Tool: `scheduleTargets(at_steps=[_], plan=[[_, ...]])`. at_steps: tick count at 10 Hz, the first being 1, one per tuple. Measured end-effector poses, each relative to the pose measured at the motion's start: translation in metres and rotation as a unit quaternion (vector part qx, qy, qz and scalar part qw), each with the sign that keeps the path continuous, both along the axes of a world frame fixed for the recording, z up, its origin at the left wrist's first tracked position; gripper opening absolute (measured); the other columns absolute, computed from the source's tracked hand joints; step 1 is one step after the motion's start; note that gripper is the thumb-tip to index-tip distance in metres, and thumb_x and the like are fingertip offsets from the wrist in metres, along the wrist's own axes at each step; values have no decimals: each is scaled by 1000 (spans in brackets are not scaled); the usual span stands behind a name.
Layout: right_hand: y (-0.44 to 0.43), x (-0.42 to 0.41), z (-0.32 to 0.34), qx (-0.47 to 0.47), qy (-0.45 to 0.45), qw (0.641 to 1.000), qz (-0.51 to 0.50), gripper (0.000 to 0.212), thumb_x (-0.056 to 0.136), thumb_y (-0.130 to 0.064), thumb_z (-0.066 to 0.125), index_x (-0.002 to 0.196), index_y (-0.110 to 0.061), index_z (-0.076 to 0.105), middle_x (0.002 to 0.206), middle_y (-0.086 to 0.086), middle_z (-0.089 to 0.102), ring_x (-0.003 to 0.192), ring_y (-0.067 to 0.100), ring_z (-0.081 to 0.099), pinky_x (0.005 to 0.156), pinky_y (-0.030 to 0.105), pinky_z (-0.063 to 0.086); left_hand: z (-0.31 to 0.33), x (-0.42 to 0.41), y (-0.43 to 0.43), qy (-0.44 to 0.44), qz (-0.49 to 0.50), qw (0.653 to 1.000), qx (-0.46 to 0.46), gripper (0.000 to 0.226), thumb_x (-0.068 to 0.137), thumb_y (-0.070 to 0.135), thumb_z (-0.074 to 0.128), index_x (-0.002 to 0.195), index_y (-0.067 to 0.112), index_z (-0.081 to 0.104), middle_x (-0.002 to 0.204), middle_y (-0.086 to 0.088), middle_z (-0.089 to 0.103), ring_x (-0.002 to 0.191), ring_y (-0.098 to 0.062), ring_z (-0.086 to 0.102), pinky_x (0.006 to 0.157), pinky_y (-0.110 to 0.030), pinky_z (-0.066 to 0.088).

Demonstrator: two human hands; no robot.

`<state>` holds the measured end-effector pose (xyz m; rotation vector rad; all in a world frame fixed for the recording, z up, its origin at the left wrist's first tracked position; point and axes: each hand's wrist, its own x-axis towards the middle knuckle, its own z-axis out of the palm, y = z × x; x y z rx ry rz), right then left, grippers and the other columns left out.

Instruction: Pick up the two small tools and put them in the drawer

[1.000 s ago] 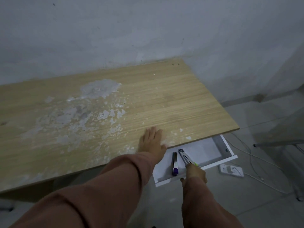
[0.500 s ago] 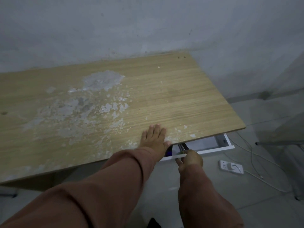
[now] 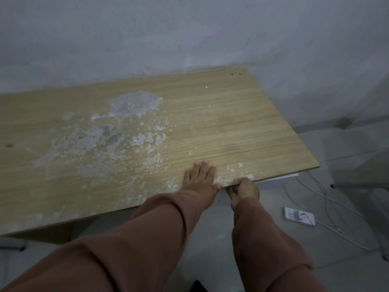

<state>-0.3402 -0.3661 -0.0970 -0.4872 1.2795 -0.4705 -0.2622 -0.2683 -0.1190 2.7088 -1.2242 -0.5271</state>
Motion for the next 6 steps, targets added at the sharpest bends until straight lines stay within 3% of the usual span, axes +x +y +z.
scheduleTargets(at_steps=[1, 2, 3, 4, 5, 6], plan=[[0, 4, 4, -24, 33, 999, 21, 17, 75, 0, 50, 66, -4, 64, 73, 11, 64, 75, 26, 64, 74, 39, 58, 0, 1, 0, 4, -1, 1000, 5, 65, 93, 53, 19, 150, 27, 4, 163, 1, -6, 148, -24, -11, 119, -47, -5], [0, 5, 4, -20, 43, 999, 19, 17, 74, -1, 52, 62, -6, 62, 72, 12, 64, 74, 27, 64, 81, 41, 56, 1, 1, 0, 7, -3, 1000, 7, 65, 93, 53, 20, 150, 27, 4, 163, 1, -7, 148, -24, -12, 119, -47, -5], [3, 4, 7, -21, 24, 999, 9, 15, 74, 2, 52, 66, -4, 63, 75, 13, 64, 71, 25, 64, 77, 39, 56, 1, 1, 0, 8, -2, 1000, 4, 65, 92, 52, 21, 150, 27, 5, 163, 0, -7, 148, -24, -11, 119, -47, -5], [6, 3, 6, -29, 23, 999, 9, 15, 75, -2, 52, 82, 2, 65, 76, 13, 63, 68, 25, 62, 66, 35, 55, 0, 3, 0, 13, -2, 1000, 3, 65, 92, 53, 23, 150, 28, 6, 163, 1, -6, 148, -24, -11, 119, -47, -5], [12, 6, 12, -78, 133, 987, 47, 37, 72, -16, 59, 104, 0, 62, 91, 12, 61, 80, 31, 63, 69, 38, 55, 6, 8, 3, 34, -16, 999, 5, 66, 92, 52, 27, 150, 29, 6, 163, 1, -6, 149, -24, -10, 119, -45, -4], [19, 13, 27, -210, 262, 937, 97, 61, 71, -22, 64, 126, -1, 48, 133, 19, 46, 115, 39, 53, 100, 48, 46, 17, 18, 9, 42, 10, 999, 0, 68, 90, 50, 33, 150, 28, 10, 163, 1, -1, 149, -24, -7, 120, -44, 0]])
